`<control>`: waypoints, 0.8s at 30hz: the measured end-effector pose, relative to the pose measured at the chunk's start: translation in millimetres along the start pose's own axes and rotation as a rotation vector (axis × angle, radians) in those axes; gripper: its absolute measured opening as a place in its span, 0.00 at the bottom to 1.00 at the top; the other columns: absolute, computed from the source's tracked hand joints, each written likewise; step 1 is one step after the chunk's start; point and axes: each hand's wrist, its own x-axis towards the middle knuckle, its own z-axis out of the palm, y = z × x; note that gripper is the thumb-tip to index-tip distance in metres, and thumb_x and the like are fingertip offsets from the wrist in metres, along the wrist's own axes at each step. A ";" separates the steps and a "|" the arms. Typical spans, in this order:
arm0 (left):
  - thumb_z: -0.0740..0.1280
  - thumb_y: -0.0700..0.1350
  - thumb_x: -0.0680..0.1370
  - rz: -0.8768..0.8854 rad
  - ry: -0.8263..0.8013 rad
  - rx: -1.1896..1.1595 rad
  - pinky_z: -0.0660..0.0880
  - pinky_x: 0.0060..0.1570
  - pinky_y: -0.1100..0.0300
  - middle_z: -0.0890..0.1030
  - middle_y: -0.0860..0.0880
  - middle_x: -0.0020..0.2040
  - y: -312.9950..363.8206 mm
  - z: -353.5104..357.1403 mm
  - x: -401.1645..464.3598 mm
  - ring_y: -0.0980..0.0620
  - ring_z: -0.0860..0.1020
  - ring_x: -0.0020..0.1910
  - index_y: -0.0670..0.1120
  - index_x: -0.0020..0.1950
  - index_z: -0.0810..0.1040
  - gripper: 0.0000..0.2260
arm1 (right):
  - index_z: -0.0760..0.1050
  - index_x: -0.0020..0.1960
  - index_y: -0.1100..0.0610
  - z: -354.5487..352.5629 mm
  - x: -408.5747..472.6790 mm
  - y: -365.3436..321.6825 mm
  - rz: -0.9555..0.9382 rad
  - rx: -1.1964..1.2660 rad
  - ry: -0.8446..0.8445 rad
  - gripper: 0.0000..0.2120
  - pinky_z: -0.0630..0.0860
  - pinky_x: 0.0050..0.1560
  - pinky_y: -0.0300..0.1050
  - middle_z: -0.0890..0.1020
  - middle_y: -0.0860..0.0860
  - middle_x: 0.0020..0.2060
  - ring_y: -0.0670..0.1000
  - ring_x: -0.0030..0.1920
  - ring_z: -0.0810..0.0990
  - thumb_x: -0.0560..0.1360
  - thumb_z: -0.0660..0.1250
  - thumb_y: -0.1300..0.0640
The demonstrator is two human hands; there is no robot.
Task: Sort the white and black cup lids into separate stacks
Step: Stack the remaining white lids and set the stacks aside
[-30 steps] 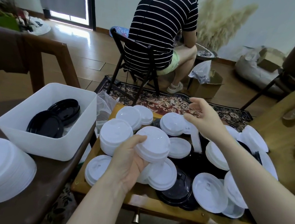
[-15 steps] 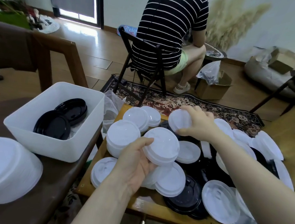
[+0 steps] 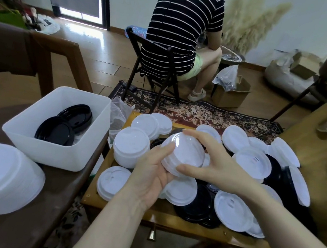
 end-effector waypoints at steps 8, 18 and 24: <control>0.61 0.37 0.80 0.030 0.087 0.104 0.80 0.54 0.47 0.82 0.36 0.59 -5.3 0.3 0.0 0.40 0.82 0.57 0.38 0.62 0.78 0.13 | 0.62 0.72 0.43 10.0 -11.3 -0.7 -0.005 0.026 0.040 0.37 0.61 0.63 0.27 0.67 0.39 0.66 0.31 0.67 0.62 0.68 0.75 0.44; 0.61 0.32 0.78 0.058 0.084 0.126 0.82 0.44 0.53 0.85 0.40 0.53 -5.0 10.9 -3.2 0.45 0.84 0.49 0.41 0.59 0.80 0.13 | 0.61 0.74 0.43 7.2 -21.6 5.9 -0.004 0.078 0.034 0.41 0.61 0.64 0.25 0.65 0.33 0.67 0.30 0.68 0.61 0.65 0.72 0.38; 0.63 0.34 0.79 0.171 0.201 -0.051 0.83 0.49 0.56 0.84 0.42 0.57 8.4 16.3 7.0 0.48 0.84 0.53 0.40 0.69 0.73 0.17 | 0.67 0.71 0.45 -58.1 -39.8 27.6 0.111 0.069 0.285 0.30 0.65 0.66 0.35 0.72 0.39 0.67 0.34 0.66 0.68 0.71 0.67 0.43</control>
